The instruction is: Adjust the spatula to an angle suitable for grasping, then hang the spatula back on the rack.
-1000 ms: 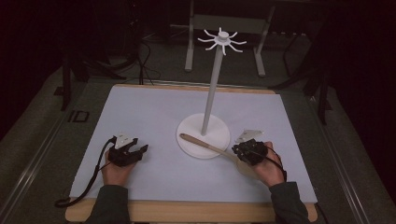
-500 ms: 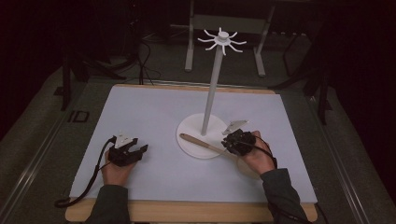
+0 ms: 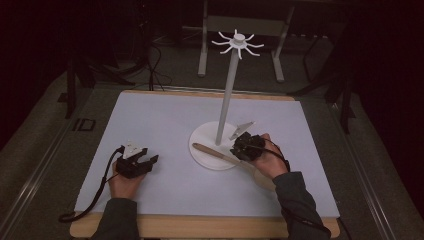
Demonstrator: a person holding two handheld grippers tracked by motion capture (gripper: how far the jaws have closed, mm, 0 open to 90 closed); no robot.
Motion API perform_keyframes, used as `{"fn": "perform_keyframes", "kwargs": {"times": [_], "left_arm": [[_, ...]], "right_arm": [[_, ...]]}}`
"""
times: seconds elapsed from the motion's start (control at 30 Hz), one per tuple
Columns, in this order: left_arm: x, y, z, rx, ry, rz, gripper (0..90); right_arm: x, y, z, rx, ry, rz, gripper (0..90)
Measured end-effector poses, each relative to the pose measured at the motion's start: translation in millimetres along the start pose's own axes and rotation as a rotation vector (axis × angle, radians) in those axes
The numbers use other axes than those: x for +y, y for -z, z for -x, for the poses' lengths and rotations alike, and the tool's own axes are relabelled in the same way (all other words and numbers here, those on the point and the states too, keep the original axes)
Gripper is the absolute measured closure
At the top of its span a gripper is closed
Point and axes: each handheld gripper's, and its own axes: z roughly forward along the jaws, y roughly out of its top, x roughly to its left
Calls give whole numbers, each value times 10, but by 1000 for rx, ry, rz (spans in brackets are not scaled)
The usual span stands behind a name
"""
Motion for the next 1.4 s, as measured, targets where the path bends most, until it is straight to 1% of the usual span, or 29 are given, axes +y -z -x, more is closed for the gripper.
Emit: {"fn": "perform_keyframes", "kwargs": {"times": [0.13, 0.2, 0.33, 0.37, 0.5, 0.67, 0.8, 1.0, 1.07, 1.2, 1.4], "left_arm": [[0, 0, -1, -2, 1, 1, 461], [-1, 4, 2, 0, -3, -1, 461], [-1, 3, -1, -1, -2, 0, 460], [0, 3, 0, 0, -2, -2, 460], [0, 3, 0, 0, -2, -2, 460], [-1, 4, 0, -1, -2, -1, 460], [-1, 3, 0, -2, -1, 0, 460], [-1, 4, 0, -2, -1, -1, 460], [-1, 3, -1, -1, -3, -2, 460], [-1, 4, 0, -1, -4, -3, 460], [-1, 4, 1, -1, -4, -2, 460]], "right_arm": [[56, -40, -12, 11, 16, -21, 777], [99, -70, -8, 16, 33, -40, 772], [134, -89, -1, 21, 43, -56, 767], [159, -103, 2, 28, 54, -70, 766], [196, -134, 10, 48, 68, -98, 760], [222, -207, 21, 62, 93, -134, 757], [243, -276, 4, 77, 92, -166, 753], [281, -379, -3, 93, 110, -197, 746], [292, -398, -6, 103, 95, -203, 743], [312, -440, 1, 112, 105, -222, 735], [358, -474, 13, 126, 106, -242, 736]]}}
